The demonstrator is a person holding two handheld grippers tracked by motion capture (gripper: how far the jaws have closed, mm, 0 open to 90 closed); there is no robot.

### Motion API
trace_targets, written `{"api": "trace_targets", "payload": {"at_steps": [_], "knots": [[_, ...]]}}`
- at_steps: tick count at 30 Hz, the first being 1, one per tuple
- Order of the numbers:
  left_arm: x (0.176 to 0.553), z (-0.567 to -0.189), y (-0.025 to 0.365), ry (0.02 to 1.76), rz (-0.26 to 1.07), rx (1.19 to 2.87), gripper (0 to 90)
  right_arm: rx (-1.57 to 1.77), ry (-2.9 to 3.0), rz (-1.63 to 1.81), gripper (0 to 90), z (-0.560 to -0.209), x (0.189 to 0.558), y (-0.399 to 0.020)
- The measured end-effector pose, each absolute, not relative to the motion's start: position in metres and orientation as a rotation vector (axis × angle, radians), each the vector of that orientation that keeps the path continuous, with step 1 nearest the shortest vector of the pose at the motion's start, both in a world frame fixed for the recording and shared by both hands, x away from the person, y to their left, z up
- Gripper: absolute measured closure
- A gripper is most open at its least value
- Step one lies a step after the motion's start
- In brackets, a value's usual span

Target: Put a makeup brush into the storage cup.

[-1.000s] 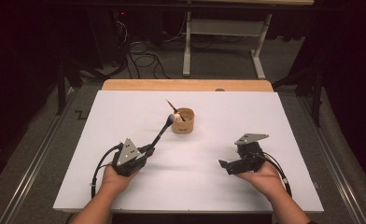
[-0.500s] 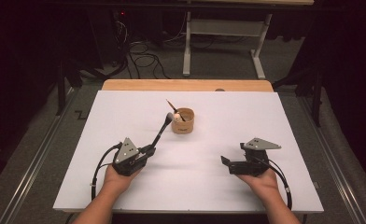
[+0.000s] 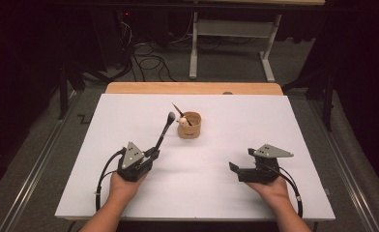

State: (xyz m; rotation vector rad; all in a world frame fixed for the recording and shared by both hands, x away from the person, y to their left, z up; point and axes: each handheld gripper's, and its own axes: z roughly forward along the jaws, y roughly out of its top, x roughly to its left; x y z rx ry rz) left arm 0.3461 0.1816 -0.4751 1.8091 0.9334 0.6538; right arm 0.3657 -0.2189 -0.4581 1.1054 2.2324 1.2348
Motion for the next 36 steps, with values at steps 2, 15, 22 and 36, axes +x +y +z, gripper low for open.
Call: {"api": "trace_targets", "payload": {"at_steps": [2,15,22,36], "knots": [[0.345,-0.473,0.181,0.949,0.661,1.802,79.1,1.101,2.233,1.236,9.9,-0.458,0.365,-0.219],[0.347,-0.467,0.170,1.013,0.667,1.773,79.0,1.089,2.229,1.272,12.2,-0.455,0.362,-0.222],[0.345,-0.465,0.164,0.982,0.654,1.753,79.0,1.078,2.222,1.289,15.1,-0.454,0.362,-0.221],[0.341,-0.468,0.161,0.930,0.589,1.734,79.0,1.012,2.227,1.358,20.6,-0.436,0.369,-0.189]]}}
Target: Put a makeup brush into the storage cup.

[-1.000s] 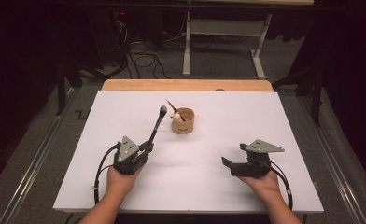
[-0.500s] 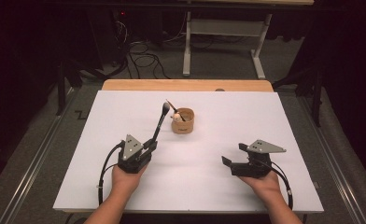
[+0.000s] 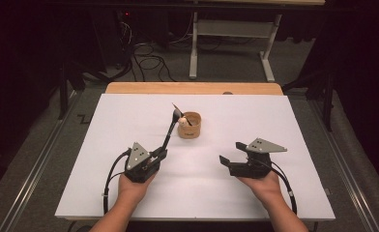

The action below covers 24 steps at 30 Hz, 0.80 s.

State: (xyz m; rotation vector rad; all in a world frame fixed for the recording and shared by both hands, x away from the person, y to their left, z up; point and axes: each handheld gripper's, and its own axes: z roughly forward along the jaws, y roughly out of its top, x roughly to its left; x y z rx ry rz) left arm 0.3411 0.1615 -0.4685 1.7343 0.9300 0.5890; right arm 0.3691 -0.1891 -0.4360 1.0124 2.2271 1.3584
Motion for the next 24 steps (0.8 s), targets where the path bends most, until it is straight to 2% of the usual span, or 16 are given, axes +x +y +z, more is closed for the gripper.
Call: {"api": "trace_targets", "payload": {"at_steps": [24], "knots": [[0.339,-0.466,0.160,0.896,0.560,1.722,79.0,0.938,2.243,1.408,26.2,-0.419,0.371,-0.157]]}}
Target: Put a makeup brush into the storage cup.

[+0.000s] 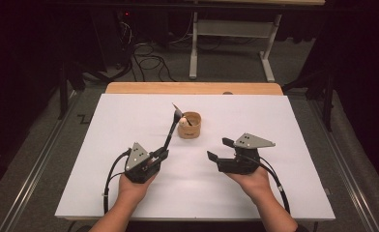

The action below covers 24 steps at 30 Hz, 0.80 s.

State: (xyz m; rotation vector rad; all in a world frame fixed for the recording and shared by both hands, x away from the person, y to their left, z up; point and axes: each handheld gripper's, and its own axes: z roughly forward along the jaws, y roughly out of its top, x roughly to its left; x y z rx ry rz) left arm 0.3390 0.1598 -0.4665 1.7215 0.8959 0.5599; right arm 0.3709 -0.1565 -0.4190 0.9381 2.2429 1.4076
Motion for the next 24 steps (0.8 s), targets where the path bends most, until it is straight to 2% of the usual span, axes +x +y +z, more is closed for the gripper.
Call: {"api": "trace_targets", "payload": {"at_steps": [24], "knots": [[0.329,-0.466,0.143,0.815,0.502,1.738,79.0,0.915,2.245,1.494,33.5,-0.430,0.364,-0.145]]}}
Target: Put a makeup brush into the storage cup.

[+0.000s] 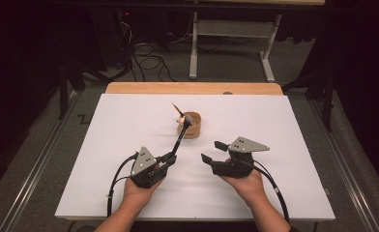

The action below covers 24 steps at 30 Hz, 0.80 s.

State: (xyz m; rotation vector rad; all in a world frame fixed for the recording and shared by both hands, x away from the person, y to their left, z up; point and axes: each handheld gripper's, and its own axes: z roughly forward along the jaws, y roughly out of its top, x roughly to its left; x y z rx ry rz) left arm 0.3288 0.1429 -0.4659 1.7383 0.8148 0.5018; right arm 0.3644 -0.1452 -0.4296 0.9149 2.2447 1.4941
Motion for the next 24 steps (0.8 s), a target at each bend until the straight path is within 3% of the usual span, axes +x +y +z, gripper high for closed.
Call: {"api": "trace_targets", "payload": {"at_steps": [24], "knots": [[0.321,-0.468,0.123,0.741,0.442,1.754,79.0,0.882,2.245,1.590,40.7,-0.433,0.350,-0.140]]}}
